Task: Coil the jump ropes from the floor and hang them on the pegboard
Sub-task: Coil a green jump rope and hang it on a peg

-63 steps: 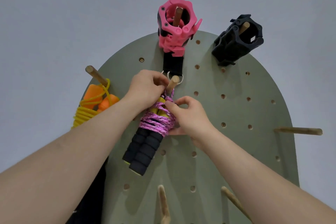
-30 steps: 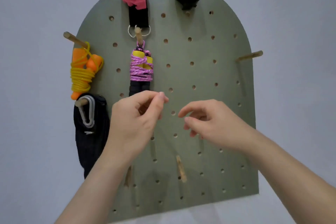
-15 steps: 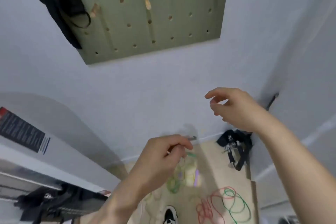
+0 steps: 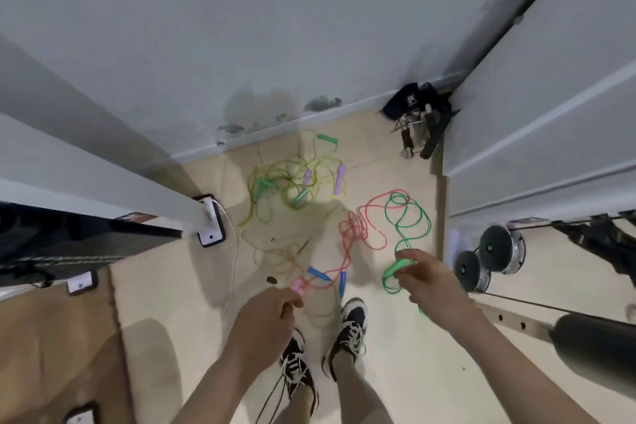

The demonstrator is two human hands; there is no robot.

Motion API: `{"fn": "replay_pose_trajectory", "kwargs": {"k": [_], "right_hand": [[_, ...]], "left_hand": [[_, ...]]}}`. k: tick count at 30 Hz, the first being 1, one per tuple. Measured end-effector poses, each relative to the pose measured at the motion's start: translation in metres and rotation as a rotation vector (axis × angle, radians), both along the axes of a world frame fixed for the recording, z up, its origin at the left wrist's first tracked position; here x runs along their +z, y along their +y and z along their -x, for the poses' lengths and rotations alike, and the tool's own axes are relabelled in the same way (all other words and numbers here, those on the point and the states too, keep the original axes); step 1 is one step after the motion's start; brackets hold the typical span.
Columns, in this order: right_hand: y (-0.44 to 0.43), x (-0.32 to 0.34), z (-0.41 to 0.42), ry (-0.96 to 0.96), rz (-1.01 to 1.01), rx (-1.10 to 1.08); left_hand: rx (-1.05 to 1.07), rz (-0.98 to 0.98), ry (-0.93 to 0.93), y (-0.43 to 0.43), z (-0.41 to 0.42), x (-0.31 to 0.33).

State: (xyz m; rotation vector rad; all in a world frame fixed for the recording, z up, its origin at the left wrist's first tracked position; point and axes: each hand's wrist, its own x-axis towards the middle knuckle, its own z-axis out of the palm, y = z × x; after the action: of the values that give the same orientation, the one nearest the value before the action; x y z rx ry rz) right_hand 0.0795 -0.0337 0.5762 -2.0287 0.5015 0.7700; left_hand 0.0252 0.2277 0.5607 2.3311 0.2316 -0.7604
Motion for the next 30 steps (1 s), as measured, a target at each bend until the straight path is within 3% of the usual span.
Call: {"fn": "replay_pose_trajectory", "kwargs": {"k": [9,14,21,25,27,28,30], "right_hand": [[-0.036,-0.234,0.088,0.32,0.012,-0.191],[-0.055,-0.373,0.098,0.357,0.034,-0.262],[-0.11,-0.541,0.093,0.182,0.454,0.245],[-0.131,-0.608,0.09,0.074,0.602,0.365],[-0.119,-0.627,0.089,0.112,0.716,0.339],[-0.108,-0.633,0.089,0.188,0.702,0.292],[-0.083,-0.629,0.094,0.285,0.372,0.13]], "left_hand": [[-0.089,0.031,0.212,-0.042,0.057,-0.227],[-0.1,0.082,0.308,-0.1,0.058,-0.362],[-0.226,0.011,0.3,-0.152,0.051,-0.534],[-0.259,0.085,0.268,-0.191,0.038,-0.588],[-0.232,0.149,0.264,-0.212,0.032,-0.605],[-0.159,0.187,0.29,-0.22,0.03,-0.609],[0.103,0.308,0.417,-0.231,0.028,-0.605]]}}
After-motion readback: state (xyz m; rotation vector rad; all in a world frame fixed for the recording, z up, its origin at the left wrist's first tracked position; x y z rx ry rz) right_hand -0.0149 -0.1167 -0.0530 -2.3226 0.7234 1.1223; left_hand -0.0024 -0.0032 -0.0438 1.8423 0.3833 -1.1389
